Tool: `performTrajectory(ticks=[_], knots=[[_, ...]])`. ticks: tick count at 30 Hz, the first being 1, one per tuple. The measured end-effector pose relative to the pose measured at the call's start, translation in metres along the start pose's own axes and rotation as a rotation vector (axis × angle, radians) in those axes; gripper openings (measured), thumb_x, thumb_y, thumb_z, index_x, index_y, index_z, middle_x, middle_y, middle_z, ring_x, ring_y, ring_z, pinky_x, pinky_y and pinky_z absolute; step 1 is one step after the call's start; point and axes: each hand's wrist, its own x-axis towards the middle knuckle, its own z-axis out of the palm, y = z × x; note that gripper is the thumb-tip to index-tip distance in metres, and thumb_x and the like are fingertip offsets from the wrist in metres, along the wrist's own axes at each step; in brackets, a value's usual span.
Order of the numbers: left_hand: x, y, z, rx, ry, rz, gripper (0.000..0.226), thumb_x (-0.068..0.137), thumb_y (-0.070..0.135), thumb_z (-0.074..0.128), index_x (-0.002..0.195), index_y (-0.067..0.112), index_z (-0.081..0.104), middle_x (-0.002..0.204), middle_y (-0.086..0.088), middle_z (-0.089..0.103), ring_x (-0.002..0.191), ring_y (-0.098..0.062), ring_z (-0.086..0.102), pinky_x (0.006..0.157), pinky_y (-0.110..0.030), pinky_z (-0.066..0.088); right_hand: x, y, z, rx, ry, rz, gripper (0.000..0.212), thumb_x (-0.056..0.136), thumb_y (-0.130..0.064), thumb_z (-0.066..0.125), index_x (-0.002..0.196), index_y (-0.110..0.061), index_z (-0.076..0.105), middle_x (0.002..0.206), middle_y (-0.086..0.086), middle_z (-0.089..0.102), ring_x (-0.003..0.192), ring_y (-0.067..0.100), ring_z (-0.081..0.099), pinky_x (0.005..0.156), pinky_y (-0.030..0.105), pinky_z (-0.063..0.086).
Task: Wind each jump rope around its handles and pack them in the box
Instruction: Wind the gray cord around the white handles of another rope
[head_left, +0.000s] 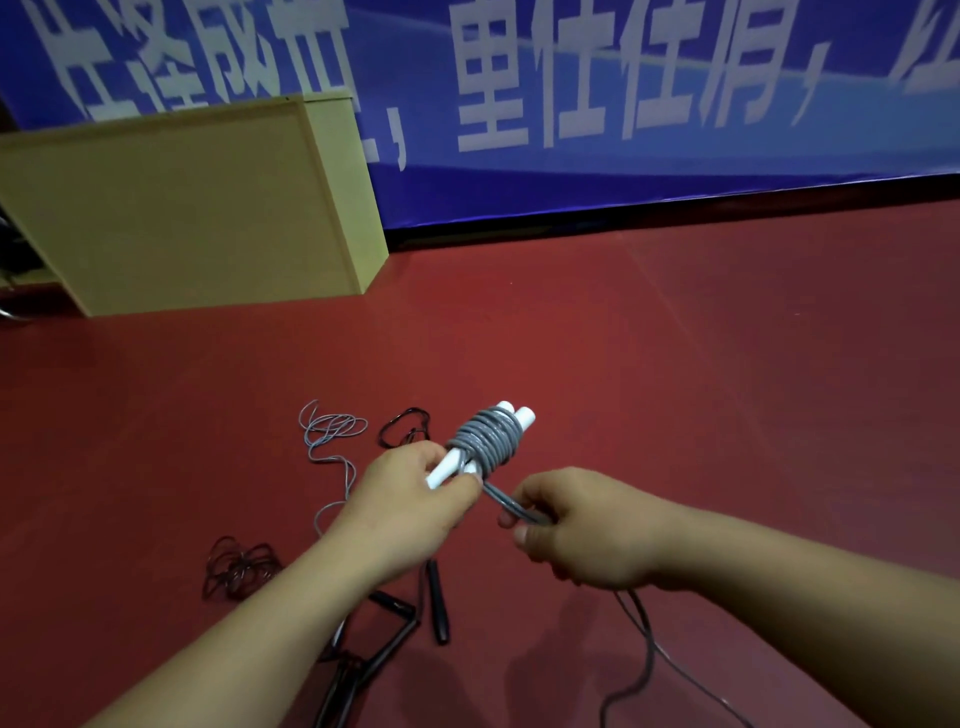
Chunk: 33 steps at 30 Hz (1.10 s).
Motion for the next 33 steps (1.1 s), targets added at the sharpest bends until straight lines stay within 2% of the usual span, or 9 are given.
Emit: performTrajectory(ticks=[2, 4, 7, 13, 16, 18, 24, 28, 33], knots=[[0.002, -0.003, 0.0, 0.079, 0.033, 0.003, 0.02, 0.086, 0.037, 0.064, 0.08, 0.017, 0.064, 0.063, 0.002, 0.062, 0.054, -0.016, 0.05, 0.053, -0.029, 0.037, 0.0, 0.001, 0.002, 0.111, 0.0, 0.059, 0.014, 0.095, -0.02, 0.054, 0.099, -0.009, 0.061, 0.072, 0.007, 0.065, 0.061, 0.018, 0.061, 0.062, 0.032, 0.053], [0.006, -0.007, 0.0, 0.142, 0.069, -0.002, 0.022, 0.086, 0.039, 0.063, 0.079, 0.018, 0.062, 0.065, 0.002, 0.063, 0.059, -0.02, 0.056, 0.055, -0.03, 0.039, 0.0, 0.003, 0.001, 0.134, 0.017, 0.103, 0.016, 0.095, -0.024, 0.055, 0.095, -0.009, 0.06, 0.071, 0.011, 0.066, 0.06, 0.019, 0.062, 0.063, 0.032, 0.052], [0.013, -0.018, -0.002, 0.211, 0.064, -0.02, 0.023, 0.085, 0.042, 0.062, 0.077, 0.02, 0.06, 0.065, 0.005, 0.061, 0.065, -0.021, 0.059, 0.058, -0.03, 0.041, -0.001, 0.001, 0.0, 0.101, 0.033, 0.112, 0.016, 0.093, -0.03, 0.058, 0.089, -0.015, 0.062, 0.071, 0.003, 0.062, 0.059, 0.016, 0.055, 0.062, 0.033, 0.051], [0.021, -0.038, 0.001, 0.381, 0.038, -0.081, 0.024, 0.083, 0.05, 0.059, 0.078, 0.027, 0.055, 0.076, 0.009, 0.062, 0.072, -0.02, 0.062, 0.059, -0.029, 0.04, -0.005, 0.0, -0.004, -0.107, 0.007, 0.076, 0.008, 0.09, -0.035, 0.062, 0.09, -0.027, 0.062, 0.074, -0.011, 0.058, 0.062, 0.004, 0.051, 0.058, 0.02, 0.04], [0.023, -0.042, 0.0, 0.446, 0.027, -0.12, 0.024, 0.084, 0.05, 0.06, 0.08, 0.026, 0.057, 0.075, 0.009, 0.062, 0.074, -0.02, 0.062, 0.059, -0.028, 0.038, -0.008, 0.001, -0.004, -0.084, -0.06, 0.112, 0.022, 0.093, -0.031, 0.06, 0.092, -0.01, 0.065, 0.067, 0.003, 0.063, 0.053, 0.014, 0.057, 0.051, 0.023, 0.048], [0.024, -0.042, 0.0, 0.49, 0.017, -0.139, 0.024, 0.082, 0.049, 0.061, 0.08, 0.025, 0.059, 0.074, 0.008, 0.063, 0.076, -0.022, 0.063, 0.06, -0.028, 0.039, -0.008, 0.002, -0.004, -0.058, -0.075, 0.103, 0.028, 0.094, -0.03, 0.059, 0.091, -0.003, 0.063, 0.068, 0.009, 0.063, 0.059, 0.02, 0.062, 0.057, 0.03, 0.053], [0.023, -0.039, 0.001, 0.564, 0.0, -0.123, 0.034, 0.081, 0.05, 0.064, 0.083, 0.016, 0.065, 0.071, 0.002, 0.065, 0.076, -0.025, 0.065, 0.061, -0.028, 0.043, -0.004, 0.004, -0.007, -0.072, 0.029, -0.044, 0.015, 0.096, -0.028, 0.057, 0.084, -0.019, 0.059, 0.062, -0.006, 0.059, 0.054, 0.005, 0.057, 0.055, 0.018, 0.044], [0.021, -0.036, 0.004, 0.603, -0.049, -0.037, 0.032, 0.084, 0.052, 0.063, 0.084, 0.02, 0.064, 0.069, 0.004, 0.059, 0.075, -0.025, 0.062, 0.06, -0.029, 0.041, -0.001, 0.009, -0.013, -0.008, 0.129, -0.09, 0.013, 0.096, -0.022, 0.056, 0.083, -0.023, 0.056, 0.062, -0.005, 0.057, 0.054, 0.009, 0.057, 0.056, 0.024, 0.045], [0.02, -0.026, 0.006, 0.645, -0.08, 0.059, 0.029, 0.081, 0.053, 0.064, 0.088, 0.024, 0.065, 0.072, 0.005, 0.059, 0.077, -0.025, 0.061, 0.061, -0.03, 0.042, -0.001, 0.012, -0.02, 0.173, 0.214, -0.072, 0.012, 0.098, -0.019, 0.053, 0.094, -0.013, 0.061, 0.07, 0.005, 0.057, 0.051, 0.018, 0.063, 0.05, 0.035, 0.053]])
